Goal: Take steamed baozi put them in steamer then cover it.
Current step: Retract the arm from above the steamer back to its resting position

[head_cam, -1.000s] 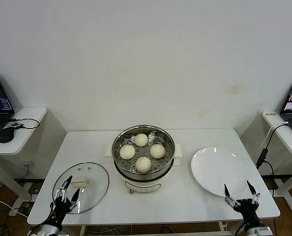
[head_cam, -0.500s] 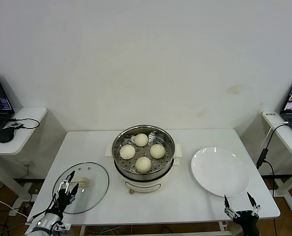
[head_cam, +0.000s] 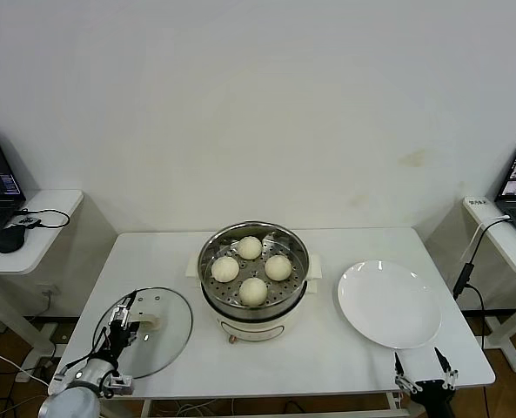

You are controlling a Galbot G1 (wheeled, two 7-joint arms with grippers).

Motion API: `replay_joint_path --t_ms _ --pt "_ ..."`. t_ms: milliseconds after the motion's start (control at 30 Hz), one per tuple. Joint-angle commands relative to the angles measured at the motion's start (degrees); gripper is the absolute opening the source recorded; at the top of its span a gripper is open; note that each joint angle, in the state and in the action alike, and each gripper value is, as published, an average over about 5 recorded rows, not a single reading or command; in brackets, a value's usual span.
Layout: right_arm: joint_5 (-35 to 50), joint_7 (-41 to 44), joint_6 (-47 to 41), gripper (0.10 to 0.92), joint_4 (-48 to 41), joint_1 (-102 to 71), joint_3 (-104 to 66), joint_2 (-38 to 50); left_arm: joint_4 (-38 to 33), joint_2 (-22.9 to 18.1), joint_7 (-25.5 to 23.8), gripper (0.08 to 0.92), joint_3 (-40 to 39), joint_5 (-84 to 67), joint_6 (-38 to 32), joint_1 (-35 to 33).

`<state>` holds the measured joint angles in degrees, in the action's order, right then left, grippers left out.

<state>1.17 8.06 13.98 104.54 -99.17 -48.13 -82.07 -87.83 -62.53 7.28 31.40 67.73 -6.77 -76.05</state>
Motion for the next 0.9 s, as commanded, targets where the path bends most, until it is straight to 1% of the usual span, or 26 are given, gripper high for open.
replay_joint_path --t_ms 33,100,200,400,567,767,833,900 --pt "-0.3 0.0 0.0 0.823 -0.2 -0.2 0.0 -0.3 2.2 -0.1 -0.2 0.815 -1.0 0.5 0.0 3.0" --pt "-0.4 0.1 0.0 0.823 -0.2 -0.1 0.1 -0.3 2.4 -0.2 -0.2 0.790 -1.1 0.5 0.0 3.0" --pt "-0.4 0.1 0.0 0.823 -0.3 0.0 0.2 -0.2 2.8 -0.3 -0.1 0.714 -1.2 0.3 0.0 2.8" --pt "-0.5 0.2 0.0 0.823 -0.3 -0.1 0.4 -0.1 3.1 -0.5 0.9 0.541 -1.0 -0.8 0.1 2.1" --pt "-1.0 0.2 0.1 0.823 -0.1 -0.2 0.9 -0.2 1.7 -0.5 2.3 0.394 -0.5 -2.2 0.0 0.9" --pt "-1.5 0.2 0.3 0.823 0.2 -0.4 1.5 -0.2 -2.9 0.0 3.0 0.221 1.9 -2.5 1.2 -1.8" --pt "-1.8 0.2 0.4 0.823 0.3 -0.4 1.7 -0.2 -5.9 0.4 2.7 0.168 3.0 -3.1 2.3 -3.1" --pt "-2.2 0.2 0.5 0.823 0.5 -0.4 2.0 -0.2 -9.6 0.9 1.8 0.141 4.0 -4.1 4.3 -4.4"
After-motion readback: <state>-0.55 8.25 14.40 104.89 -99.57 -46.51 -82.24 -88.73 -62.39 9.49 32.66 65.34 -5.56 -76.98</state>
